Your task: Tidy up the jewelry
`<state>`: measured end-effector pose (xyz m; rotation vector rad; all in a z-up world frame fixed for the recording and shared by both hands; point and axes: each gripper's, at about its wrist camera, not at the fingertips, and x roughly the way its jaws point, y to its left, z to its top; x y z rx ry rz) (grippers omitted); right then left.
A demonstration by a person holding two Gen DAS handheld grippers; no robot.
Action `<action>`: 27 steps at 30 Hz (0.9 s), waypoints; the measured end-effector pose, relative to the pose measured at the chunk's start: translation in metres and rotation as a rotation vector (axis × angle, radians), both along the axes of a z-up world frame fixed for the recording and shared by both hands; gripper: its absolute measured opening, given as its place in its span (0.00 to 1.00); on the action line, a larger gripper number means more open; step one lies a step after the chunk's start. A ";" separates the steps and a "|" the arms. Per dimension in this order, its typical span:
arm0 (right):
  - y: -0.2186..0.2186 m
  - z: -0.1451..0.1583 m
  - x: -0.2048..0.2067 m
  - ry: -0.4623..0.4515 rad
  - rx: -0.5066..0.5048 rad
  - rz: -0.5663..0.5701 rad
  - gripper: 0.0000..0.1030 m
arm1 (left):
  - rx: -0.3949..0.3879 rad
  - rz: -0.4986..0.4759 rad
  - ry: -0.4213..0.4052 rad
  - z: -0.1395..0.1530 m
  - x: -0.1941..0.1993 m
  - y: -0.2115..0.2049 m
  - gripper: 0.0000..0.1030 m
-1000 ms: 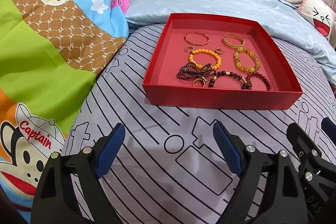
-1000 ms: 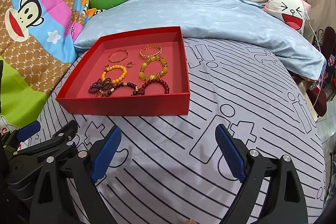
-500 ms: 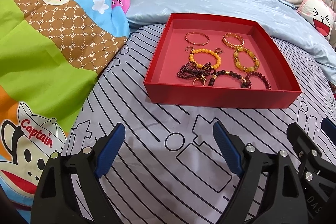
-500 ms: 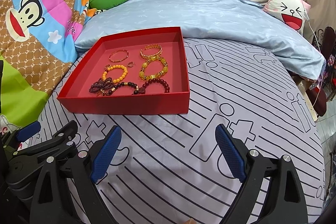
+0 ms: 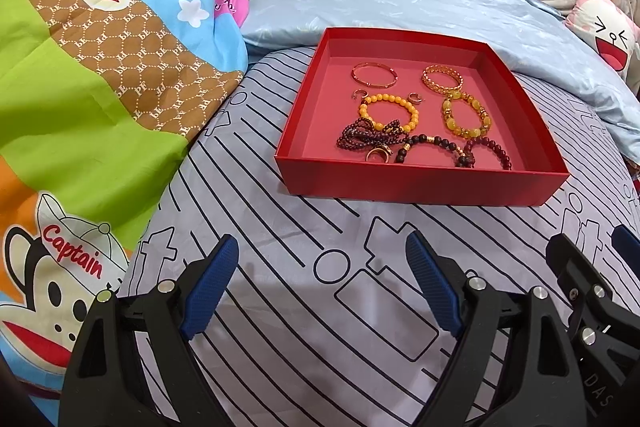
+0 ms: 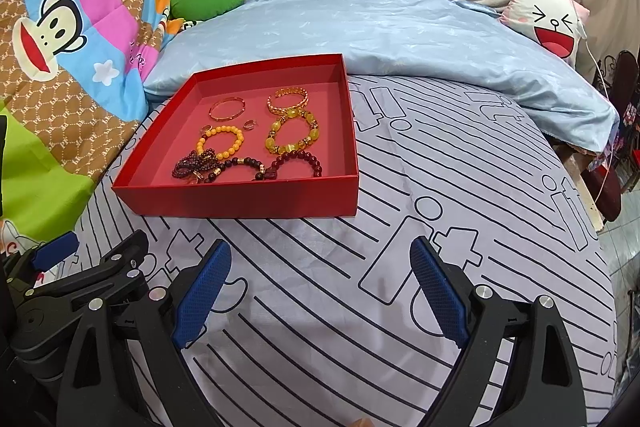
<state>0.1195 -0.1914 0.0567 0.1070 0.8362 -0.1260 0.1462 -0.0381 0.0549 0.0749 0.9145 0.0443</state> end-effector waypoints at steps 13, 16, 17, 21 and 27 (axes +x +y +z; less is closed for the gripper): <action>0.000 0.002 -0.002 -0.002 0.001 0.000 0.84 | 0.000 0.001 -0.001 0.003 -0.003 0.000 0.79; 0.000 0.003 -0.003 -0.003 0.001 0.000 0.84 | 0.002 0.002 -0.004 0.004 -0.003 0.000 0.79; 0.000 0.004 -0.003 -0.004 0.001 0.000 0.84 | 0.002 0.002 -0.005 0.006 -0.005 0.000 0.79; 0.002 0.008 -0.005 -0.008 0.000 0.001 0.84 | 0.000 0.003 -0.006 0.007 -0.006 0.000 0.79; 0.003 0.010 -0.007 -0.006 0.006 0.002 0.88 | 0.003 0.002 -0.005 0.011 -0.010 0.000 0.79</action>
